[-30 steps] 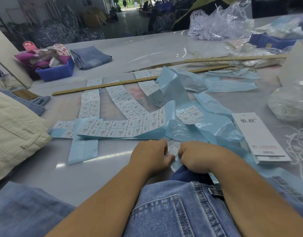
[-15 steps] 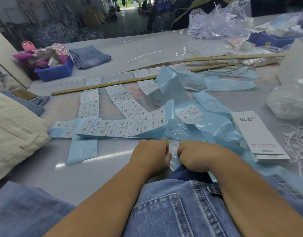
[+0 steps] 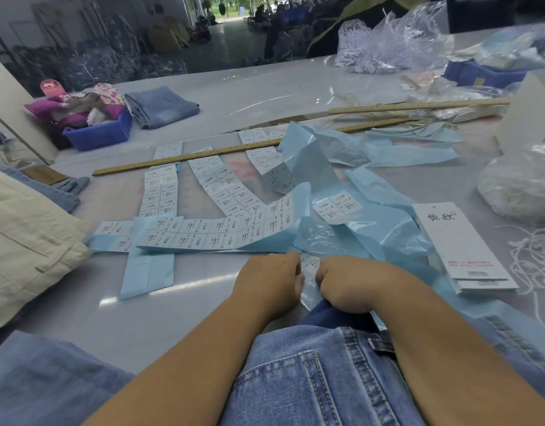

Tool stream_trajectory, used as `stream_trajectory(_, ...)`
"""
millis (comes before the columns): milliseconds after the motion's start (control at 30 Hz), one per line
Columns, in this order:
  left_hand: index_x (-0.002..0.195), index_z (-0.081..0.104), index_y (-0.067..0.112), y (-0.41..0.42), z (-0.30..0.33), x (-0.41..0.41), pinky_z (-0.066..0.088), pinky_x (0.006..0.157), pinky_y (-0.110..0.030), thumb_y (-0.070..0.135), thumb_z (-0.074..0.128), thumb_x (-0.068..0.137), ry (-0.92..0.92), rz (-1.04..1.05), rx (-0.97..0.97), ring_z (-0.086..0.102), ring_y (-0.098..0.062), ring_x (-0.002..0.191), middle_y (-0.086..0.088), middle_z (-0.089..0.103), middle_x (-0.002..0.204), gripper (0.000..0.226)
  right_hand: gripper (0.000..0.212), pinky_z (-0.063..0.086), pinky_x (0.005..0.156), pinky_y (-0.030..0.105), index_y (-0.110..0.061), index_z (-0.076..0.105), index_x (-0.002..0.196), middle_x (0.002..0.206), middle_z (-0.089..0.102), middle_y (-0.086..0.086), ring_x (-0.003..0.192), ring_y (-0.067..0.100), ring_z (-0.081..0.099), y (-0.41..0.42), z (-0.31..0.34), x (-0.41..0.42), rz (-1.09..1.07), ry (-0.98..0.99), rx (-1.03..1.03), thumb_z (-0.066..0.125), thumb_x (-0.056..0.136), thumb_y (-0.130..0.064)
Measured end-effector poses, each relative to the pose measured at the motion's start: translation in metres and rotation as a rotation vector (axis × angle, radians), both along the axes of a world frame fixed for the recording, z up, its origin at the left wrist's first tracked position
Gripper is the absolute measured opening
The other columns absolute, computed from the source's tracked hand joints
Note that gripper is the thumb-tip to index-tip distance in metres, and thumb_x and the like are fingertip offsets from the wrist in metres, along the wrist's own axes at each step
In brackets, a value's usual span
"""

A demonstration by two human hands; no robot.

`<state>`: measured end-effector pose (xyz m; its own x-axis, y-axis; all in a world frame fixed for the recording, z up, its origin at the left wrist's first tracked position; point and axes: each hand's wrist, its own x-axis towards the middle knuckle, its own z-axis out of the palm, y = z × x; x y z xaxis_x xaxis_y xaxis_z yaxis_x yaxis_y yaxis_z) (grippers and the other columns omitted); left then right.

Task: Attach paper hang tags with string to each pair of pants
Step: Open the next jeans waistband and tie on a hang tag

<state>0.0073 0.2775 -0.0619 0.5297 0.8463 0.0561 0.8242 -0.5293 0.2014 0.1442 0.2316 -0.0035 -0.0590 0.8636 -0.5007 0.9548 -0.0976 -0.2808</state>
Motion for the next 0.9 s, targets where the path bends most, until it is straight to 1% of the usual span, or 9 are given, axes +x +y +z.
stream_trajectory(100,0.096,0.056,0.025,-0.0015,0.0015,-0.0026,0.049,0.079,-0.036,0.041,0.053,0.089,-0.053,0.027,-0.114,0.060,-0.021,0.089,0.003,0.066,0.091,0.018,0.027,0.050,0.087,0.036,-0.009,0.065,0.106,0.113,0.063,0.010,0.100,0.025,0.061,-0.0009,0.0001,0.0006,-0.001,0.005,0.001,0.042,0.092,-0.008)
stream_trajectory(167,0.095,0.055,0.025,-0.0025,0.0029,-0.0022,0.049,0.079,-0.036,0.041,0.054,0.088,-0.052,0.021,-0.122,0.059,-0.021,0.089,0.003,0.066,0.091,0.018,0.028,0.049,0.087,0.036,-0.009,0.065,0.108,0.114,0.063,0.009,0.101,0.025,0.061,-0.0005,0.0000,0.0005,-0.005,0.004,-0.001,0.042,0.092,-0.008)
stream_trajectory(300,0.100,0.055,0.024,-0.0021,0.0021,0.0007,0.048,0.084,-0.036,0.039,0.052,0.093,-0.017,0.016,-0.070,0.060,-0.022,0.096,0.002,0.067,0.101,0.016,0.029,0.047,0.085,0.035,-0.010,0.065,0.109,0.115,0.062,0.008,0.100,0.025,0.060,-0.0010,0.0009,0.0007,-0.002,-0.002,0.001,0.041,0.092,-0.007)
stream_trajectory(400,0.105,0.055,0.023,-0.0025,0.0005,0.0010,0.045,0.083,-0.035,0.038,0.050,0.095,0.017,-0.010,0.000,0.060,-0.023,0.098,0.001,0.066,0.106,0.019,0.029,0.046,0.084,0.034,-0.009,0.064,0.110,0.116,0.062,0.009,0.099,0.024,0.059,-0.0011,0.0014,0.0009,0.011,-0.008,0.005,0.042,0.092,-0.008)
stream_trajectory(600,0.106,0.054,0.018,-0.0043,-0.0013,0.0024,0.034,0.069,-0.032,0.031,0.044,0.096,0.058,-0.080,0.125,0.062,-0.027,0.089,-0.004,0.067,0.102,0.019,0.028,0.044,0.081,0.032,-0.007,0.063,0.111,0.119,0.061,0.011,0.091,0.023,0.052,-0.0011,0.0014,0.0011,0.052,-0.023,0.011,0.041,0.094,-0.008)
stream_trajectory(667,0.105,0.053,0.018,-0.0036,-0.0016,0.0021,0.034,0.067,-0.031,0.028,0.043,0.096,0.079,-0.090,0.143,0.061,-0.027,0.085,-0.005,0.067,0.101,0.017,0.027,0.045,0.084,0.033,-0.008,0.063,0.111,0.119,0.061,0.011,0.093,0.023,0.053,-0.0011,0.0012,0.0012,0.052,-0.022,0.012,0.041,0.094,-0.008)
stream_trajectory(733,0.104,0.053,0.017,-0.0030,-0.0023,0.0009,0.034,0.067,-0.032,0.030,0.042,0.096,0.056,-0.079,0.120,0.060,-0.027,0.084,-0.006,0.067,0.100,0.019,0.028,0.045,0.085,0.033,-0.008,0.063,0.112,0.120,0.061,0.011,0.093,0.022,0.052,-0.0008,0.0013,0.0009,0.056,-0.027,0.010,0.041,0.094,-0.008)
stream_trajectory(833,0.100,0.052,0.020,-0.0025,-0.0035,-0.0009,0.034,0.068,-0.033,0.041,0.045,0.093,-0.015,-0.037,0.049,0.060,-0.026,0.089,-0.004,0.067,0.100,0.023,0.030,0.043,0.081,0.031,-0.008,0.063,0.114,0.120,0.061,0.011,0.092,0.023,0.052,-0.0003,0.0013,0.0005,0.057,-0.032,0.004,0.041,0.094,-0.008)
stream_trajectory(900,0.099,0.051,0.021,-0.0016,-0.0055,-0.0002,0.034,0.068,-0.032,0.043,0.047,0.093,-0.009,-0.033,0.031,0.059,-0.025,0.090,-0.002,0.066,0.102,0.023,0.031,0.043,0.082,0.031,-0.007,0.063,0.115,0.120,0.061,0.012,0.095,0.024,0.054,-0.0005,0.0021,0.0006,0.066,-0.039,0.000,0.040,0.094,-0.008)
